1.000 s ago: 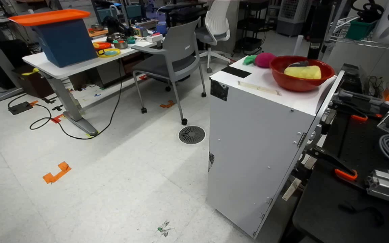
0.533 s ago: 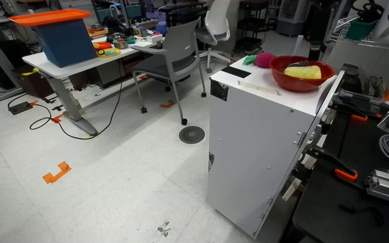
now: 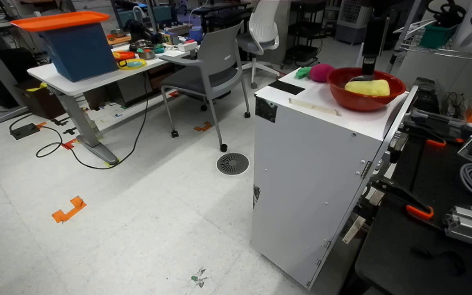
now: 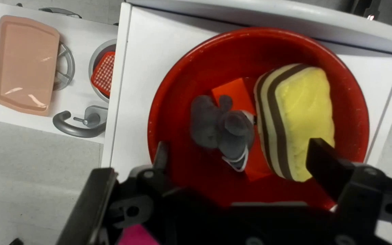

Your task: Remove the yellow object from the orange bowl and put it on the counter

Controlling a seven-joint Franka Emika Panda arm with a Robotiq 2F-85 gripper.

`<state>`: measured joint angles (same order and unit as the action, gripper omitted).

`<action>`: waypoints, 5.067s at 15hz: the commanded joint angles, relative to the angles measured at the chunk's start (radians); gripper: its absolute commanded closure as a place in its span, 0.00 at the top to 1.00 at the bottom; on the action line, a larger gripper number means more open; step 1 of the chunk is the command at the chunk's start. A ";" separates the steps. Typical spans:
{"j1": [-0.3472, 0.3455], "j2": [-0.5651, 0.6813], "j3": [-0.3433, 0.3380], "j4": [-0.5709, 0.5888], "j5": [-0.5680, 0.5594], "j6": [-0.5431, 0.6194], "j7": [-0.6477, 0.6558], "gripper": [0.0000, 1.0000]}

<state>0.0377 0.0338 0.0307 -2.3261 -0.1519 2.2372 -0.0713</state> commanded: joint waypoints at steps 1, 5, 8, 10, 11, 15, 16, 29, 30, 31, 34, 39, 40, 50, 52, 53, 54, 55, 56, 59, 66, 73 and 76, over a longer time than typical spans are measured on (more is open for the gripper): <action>0.008 0.030 0.011 0.033 -0.016 0.019 -0.005 1.00; 0.019 0.046 0.024 0.037 0.027 0.024 0.011 1.00; 0.029 0.047 0.033 0.028 0.046 0.030 0.014 1.00; 0.035 0.056 0.039 0.029 0.049 0.026 0.017 1.00; 0.036 0.058 0.041 0.028 0.052 0.026 0.017 1.00; 0.040 0.070 0.045 0.025 0.056 0.021 0.011 1.00; 0.039 0.071 0.044 0.022 0.057 0.022 0.009 1.00; 0.020 0.024 0.033 -0.041 0.130 0.083 -0.002 1.00; 0.020 0.017 0.032 -0.048 0.124 0.089 0.003 1.00; 0.020 0.010 0.030 -0.057 0.118 0.094 0.006 1.00; 0.016 -0.009 0.024 -0.080 0.116 0.103 0.010 1.00; 0.010 -0.055 0.013 -0.115 0.092 0.095 0.050 1.00; 0.008 -0.068 0.011 -0.124 0.087 0.098 0.063 1.00; -0.015 -0.096 -0.006 -0.150 0.094 0.096 0.094 1.00; -0.017 -0.090 -0.008 -0.146 0.097 0.094 0.089 1.00; -0.018 -0.088 -0.009 -0.145 0.099 0.095 0.087 1.00; -0.018 -0.085 -0.010 -0.142 0.101 0.093 0.086 1.00; -0.018 -0.080 -0.011 -0.139 0.101 0.092 0.085 1.00; -0.019 -0.077 -0.012 -0.137 0.102 0.091 0.084 1.00; -0.020 -0.069 -0.016 -0.131 0.105 0.088 0.081 1.00; -0.023 -0.048 -0.022 -0.128 0.103 0.094 0.082 0.49; -0.023 -0.041 -0.024 -0.124 0.112 0.104 0.073 0.01; -0.023 -0.042 -0.025 -0.125 0.116 0.107 0.071 0.00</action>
<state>0.0211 -0.0195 0.0085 -2.4563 -0.0504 2.3179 0.0132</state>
